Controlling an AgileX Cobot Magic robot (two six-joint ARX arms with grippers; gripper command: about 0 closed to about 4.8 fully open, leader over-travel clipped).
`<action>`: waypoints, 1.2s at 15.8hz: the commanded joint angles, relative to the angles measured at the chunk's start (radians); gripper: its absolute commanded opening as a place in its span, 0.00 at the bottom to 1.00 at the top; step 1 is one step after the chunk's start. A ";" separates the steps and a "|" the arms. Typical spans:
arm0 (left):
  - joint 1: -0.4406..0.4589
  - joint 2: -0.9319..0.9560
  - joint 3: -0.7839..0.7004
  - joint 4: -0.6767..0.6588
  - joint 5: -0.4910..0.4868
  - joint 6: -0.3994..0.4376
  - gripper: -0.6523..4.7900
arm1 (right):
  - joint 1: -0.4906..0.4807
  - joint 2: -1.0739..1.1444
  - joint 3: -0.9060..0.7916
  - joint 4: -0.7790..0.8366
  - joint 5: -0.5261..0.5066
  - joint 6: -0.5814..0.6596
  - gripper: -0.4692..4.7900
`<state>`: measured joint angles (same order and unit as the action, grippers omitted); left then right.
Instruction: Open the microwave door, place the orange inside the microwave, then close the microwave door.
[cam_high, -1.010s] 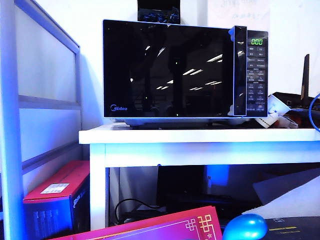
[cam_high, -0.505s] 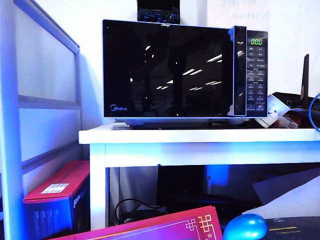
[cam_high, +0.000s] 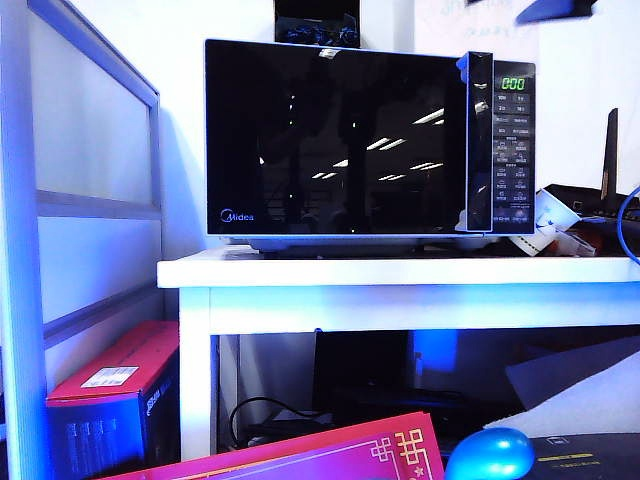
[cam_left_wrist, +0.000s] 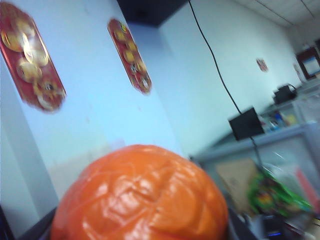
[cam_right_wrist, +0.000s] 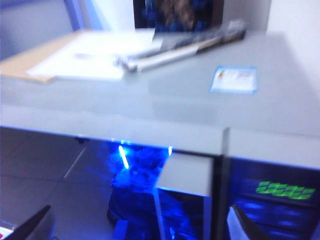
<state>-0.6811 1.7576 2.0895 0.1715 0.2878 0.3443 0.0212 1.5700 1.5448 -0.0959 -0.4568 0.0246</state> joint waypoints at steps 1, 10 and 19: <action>0.012 -0.088 0.002 -0.175 0.005 -0.099 0.79 | 0.039 0.023 0.001 -0.004 0.108 -0.004 1.00; 0.023 -0.209 0.002 -0.396 0.017 -0.162 0.80 | 0.100 0.139 -0.013 0.076 0.327 -0.001 1.00; 0.023 -0.219 0.002 -0.423 0.031 -0.161 0.80 | 0.104 0.198 -0.012 0.182 0.393 0.002 0.89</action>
<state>-0.6579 1.5417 2.0899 -0.2520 0.3134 0.1860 0.1234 1.7691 1.5280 0.0563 -0.0708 0.0254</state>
